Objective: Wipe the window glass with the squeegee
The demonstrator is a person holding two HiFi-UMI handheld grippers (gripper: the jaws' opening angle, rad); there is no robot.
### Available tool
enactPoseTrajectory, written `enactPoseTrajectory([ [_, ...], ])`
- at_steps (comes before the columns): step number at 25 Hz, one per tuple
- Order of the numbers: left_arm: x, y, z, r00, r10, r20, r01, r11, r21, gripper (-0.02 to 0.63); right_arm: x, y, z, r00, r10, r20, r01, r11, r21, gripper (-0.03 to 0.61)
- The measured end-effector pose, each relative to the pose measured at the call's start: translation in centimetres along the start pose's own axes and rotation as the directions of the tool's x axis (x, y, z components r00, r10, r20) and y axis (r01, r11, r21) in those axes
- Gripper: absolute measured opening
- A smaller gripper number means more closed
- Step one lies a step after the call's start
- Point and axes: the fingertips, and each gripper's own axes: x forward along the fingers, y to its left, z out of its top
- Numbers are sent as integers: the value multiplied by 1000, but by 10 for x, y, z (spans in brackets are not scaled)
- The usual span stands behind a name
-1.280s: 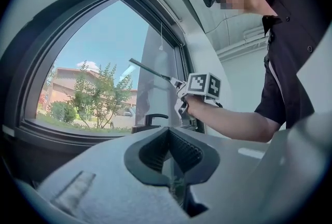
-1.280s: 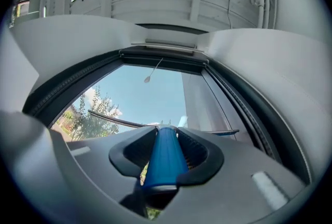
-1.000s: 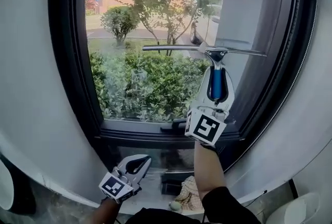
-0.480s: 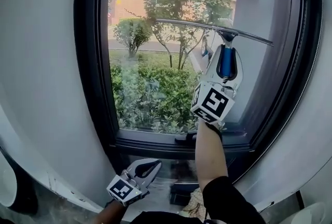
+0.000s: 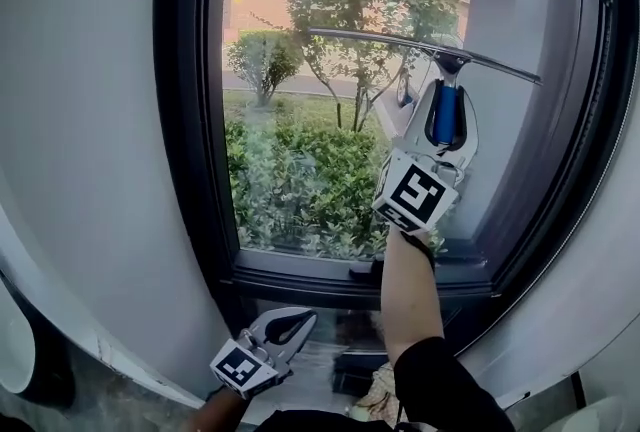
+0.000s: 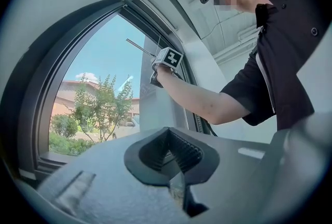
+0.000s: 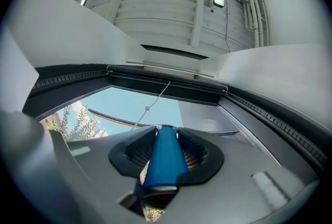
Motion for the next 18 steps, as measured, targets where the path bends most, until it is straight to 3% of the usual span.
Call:
enactPoseTrajectory([
  [18,-2,-7,-7,999,-16,-34,16,1000,7,-2,-28,-5,-18,999,14,-41,-13,1000,17,135],
])
